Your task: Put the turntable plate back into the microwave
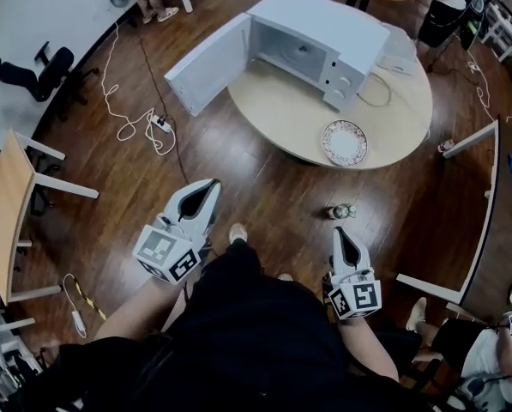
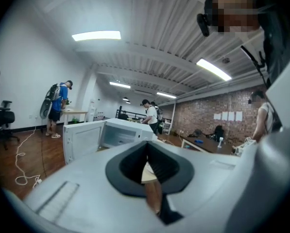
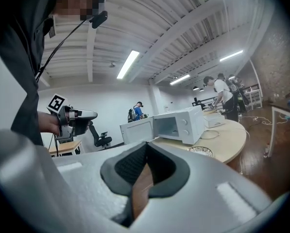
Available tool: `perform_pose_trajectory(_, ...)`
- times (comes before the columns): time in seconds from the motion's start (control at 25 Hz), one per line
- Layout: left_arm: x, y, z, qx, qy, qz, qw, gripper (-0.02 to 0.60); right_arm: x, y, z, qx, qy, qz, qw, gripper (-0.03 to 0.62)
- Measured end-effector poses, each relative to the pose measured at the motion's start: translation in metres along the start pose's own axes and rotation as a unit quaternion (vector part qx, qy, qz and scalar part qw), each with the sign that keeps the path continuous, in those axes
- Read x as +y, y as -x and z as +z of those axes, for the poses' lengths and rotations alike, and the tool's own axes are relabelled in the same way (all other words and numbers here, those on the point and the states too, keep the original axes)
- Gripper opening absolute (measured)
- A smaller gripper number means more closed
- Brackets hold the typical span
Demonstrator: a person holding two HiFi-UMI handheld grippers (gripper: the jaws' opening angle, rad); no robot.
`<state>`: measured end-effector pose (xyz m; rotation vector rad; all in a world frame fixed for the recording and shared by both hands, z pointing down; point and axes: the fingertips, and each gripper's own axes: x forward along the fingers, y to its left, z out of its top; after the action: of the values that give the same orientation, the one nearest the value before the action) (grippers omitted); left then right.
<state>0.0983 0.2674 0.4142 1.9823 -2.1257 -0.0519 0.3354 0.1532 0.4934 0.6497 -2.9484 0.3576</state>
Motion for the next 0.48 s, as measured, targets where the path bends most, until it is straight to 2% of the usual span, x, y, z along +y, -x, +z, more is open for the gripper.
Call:
perform_pose_trajectory(0.12,0.017,-0.017,0.015,-0.01,-0.01,-0.03,0.9995,0.005,0.008,-0.019,0.002,0.007,0.008,-0.015,1.0,0.002)
perform_pose_trajectory(0.48,0.083,-0.039,0.026,-0.013,0.001,-0.07,0.9975,0.005,0.038,-0.088,0.006,0.014,0.007,-0.037,0.999,0.002)
